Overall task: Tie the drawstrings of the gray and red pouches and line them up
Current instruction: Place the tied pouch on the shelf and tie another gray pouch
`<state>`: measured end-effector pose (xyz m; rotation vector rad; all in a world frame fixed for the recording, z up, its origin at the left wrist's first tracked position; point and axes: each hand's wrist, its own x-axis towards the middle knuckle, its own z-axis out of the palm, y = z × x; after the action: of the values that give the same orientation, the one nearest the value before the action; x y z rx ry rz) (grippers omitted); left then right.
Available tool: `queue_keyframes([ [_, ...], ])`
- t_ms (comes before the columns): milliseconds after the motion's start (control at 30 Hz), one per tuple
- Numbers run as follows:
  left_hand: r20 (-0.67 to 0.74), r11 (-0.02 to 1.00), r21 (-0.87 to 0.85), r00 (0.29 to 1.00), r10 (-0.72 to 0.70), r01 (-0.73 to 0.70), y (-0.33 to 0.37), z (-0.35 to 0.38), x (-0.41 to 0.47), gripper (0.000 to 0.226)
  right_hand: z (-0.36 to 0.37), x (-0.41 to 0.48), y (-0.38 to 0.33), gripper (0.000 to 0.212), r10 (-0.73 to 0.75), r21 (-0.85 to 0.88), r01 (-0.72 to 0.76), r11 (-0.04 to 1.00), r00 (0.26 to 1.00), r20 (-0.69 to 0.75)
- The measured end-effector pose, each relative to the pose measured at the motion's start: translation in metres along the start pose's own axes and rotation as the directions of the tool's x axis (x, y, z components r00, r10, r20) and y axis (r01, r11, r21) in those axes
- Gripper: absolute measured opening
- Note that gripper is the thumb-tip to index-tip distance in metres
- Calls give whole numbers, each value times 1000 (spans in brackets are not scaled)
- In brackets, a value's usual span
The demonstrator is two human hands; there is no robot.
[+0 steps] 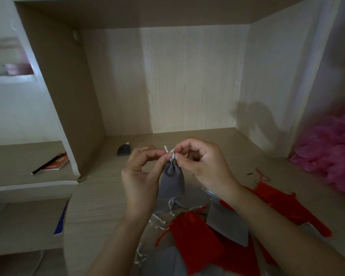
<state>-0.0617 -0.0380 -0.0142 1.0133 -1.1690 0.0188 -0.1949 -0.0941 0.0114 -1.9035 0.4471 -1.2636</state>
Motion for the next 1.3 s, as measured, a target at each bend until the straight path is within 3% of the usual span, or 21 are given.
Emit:
queue_keyframes([
  [133,0,1000,-3,1000,-5,5,6,-1,-2,5,3,0,-1,29,21,33,-20,999,1000,-11],
  [333,13,983,97,988,156,-156,9,-2,-1,11,4,0,-4,23,99,137,-100,985,995,14],
  [700,19,975,135,984,175,-176,12,-8,3,15,4,-1,-9,24,94,226,-104,969,994,56],
  [1067,17,998,-39,998,-52,53,14,-8,2,21,-5,0,-15,27,-68,-56,71,996,996,58],
  [1233,82,991,-81,992,-97,103,12,-6,2,16,-5,1,-13,26,-71,-124,75,990,997,37],
  [1300,128,971,-172,981,-145,166,13,-5,2,15,-4,1,-12,24,-55,-103,59,993,998,36],
])
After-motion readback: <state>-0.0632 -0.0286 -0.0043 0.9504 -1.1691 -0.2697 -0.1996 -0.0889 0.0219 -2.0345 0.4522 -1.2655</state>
